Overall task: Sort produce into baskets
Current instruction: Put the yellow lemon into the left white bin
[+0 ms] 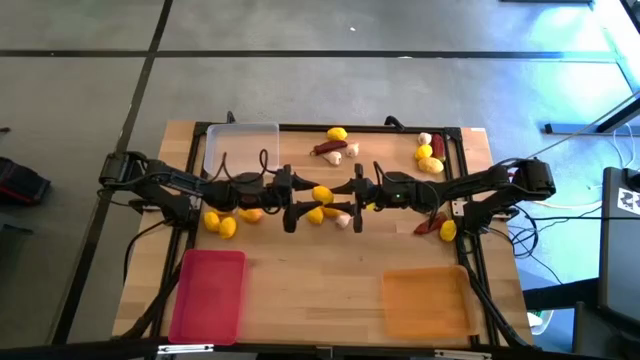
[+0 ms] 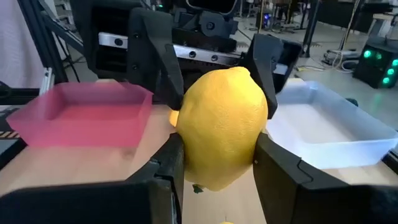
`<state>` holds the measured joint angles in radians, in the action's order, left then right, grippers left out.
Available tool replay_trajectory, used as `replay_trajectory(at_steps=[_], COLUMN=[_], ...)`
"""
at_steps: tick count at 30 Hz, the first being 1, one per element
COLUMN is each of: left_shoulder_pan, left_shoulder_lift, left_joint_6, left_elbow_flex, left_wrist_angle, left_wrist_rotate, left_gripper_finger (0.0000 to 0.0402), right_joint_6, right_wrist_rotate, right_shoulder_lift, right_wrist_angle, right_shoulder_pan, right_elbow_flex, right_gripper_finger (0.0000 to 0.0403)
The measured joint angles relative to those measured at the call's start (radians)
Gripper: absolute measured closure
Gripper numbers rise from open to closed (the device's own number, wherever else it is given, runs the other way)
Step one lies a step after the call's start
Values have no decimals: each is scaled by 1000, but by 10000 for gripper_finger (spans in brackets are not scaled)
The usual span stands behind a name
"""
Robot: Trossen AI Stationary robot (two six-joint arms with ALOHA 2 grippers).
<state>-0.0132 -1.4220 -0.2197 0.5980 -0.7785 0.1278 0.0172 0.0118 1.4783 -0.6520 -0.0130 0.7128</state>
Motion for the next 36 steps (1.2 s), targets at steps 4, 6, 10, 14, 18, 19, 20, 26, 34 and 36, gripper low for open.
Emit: replay_trajectory(at_steps=[4, 6, 10, 14, 18, 19, 20, 26, 34, 36], left_shoulder_pan=[0, -1, -7, -7, -6, -6, -6, -6, -7, -7], left_shoulder_lift=[0, 0, 0, 0, 0, 0, 0, 0, 0, 0], left_joint_6=[61, 65, 71, 77, 72, 71, 69, 69, 68, 69], left_elbow_flex=[0, 0, 0, 0, 0, 0, 0, 0, 0, 0], left_wrist_angle=[-16, -19, -10, 11, 34, 36, 36, 38, 37, 37], left_wrist_rotate=[-74, -78, -80, -80, -80, -80, -80, -81, -82, -81], left_gripper_finger=[137, 137, 141, 168, 198, 203, 207, 204, 207, 212], right_joint_6=[27, 41, 41, 42, 43, 43, 42, 40, 28, 16], right_wrist_rotate=[19, 46, 24, 22, 26, 26, 26, 26, 25, 17], right_shoulder_lift=[34, 59, 101, 109, 110, 110, 110, 110, 110, 110], right_wrist_angle=[-71, -91, -83, -84, -77, -76, -75, -75, -76, -75], right_shoulder_pan=[2, 1, 1, 1, 1, 1, 1, 1, 1, 1], right_elbow_flex=[3, 17, 40, 43, 43, 43, 43, 43, 43, 43], right_gripper_finger=[272, 272, 272, 272, 272, 272, 272, 272, 232, 211])
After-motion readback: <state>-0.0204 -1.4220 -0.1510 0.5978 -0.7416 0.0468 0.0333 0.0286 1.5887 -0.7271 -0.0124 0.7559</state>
